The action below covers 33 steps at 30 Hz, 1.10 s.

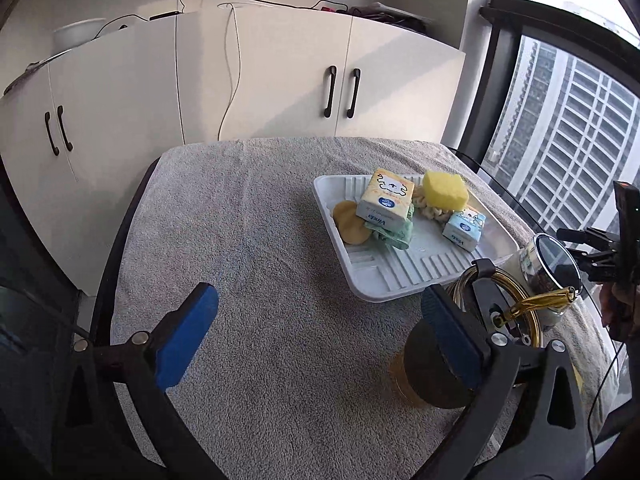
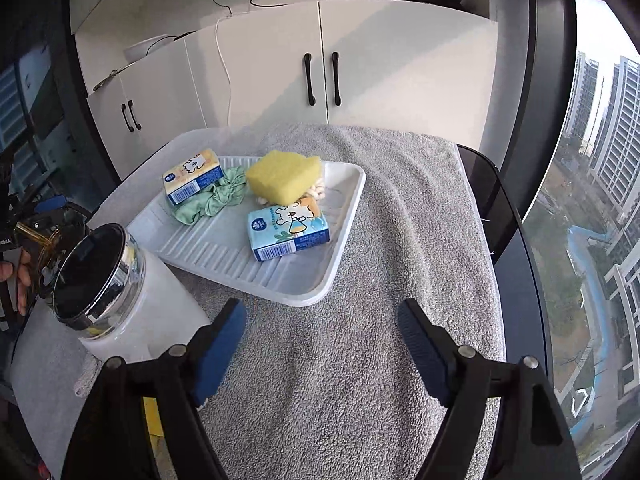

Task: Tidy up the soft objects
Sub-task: 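Withdraw both grippers from the tray toward the socks and sponges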

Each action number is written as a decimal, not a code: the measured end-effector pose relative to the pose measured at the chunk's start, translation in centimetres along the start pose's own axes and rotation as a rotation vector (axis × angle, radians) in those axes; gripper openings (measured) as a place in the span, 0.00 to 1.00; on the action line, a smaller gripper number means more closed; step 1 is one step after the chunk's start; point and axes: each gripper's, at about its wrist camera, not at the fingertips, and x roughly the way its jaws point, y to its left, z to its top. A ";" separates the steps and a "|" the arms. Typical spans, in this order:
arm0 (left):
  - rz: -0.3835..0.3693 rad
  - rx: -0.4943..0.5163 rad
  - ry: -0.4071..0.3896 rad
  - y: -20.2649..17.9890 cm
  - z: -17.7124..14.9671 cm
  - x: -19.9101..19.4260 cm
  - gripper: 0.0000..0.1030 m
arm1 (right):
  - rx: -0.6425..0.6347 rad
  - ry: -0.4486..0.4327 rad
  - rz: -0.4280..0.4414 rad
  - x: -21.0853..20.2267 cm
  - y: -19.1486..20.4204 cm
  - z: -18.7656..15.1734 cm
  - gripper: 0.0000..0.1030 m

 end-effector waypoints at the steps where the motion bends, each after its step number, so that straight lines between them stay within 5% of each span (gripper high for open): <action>1: 0.000 0.000 -0.001 -0.4 -0.6 -0.6 1.00 | 0.001 -0.006 0.001 -0.8 0.2 -0.6 0.83; 16: -0.015 0.035 0.058 -9.2 -10.5 -4.4 1.00 | -0.040 -0.024 0.064 -6.9 8.7 -10.0 0.91; 33: -0.007 0.013 0.119 -10.9 -14.3 -4.3 1.00 | -0.002 0.006 0.066 -7.0 11.4 -13.7 0.91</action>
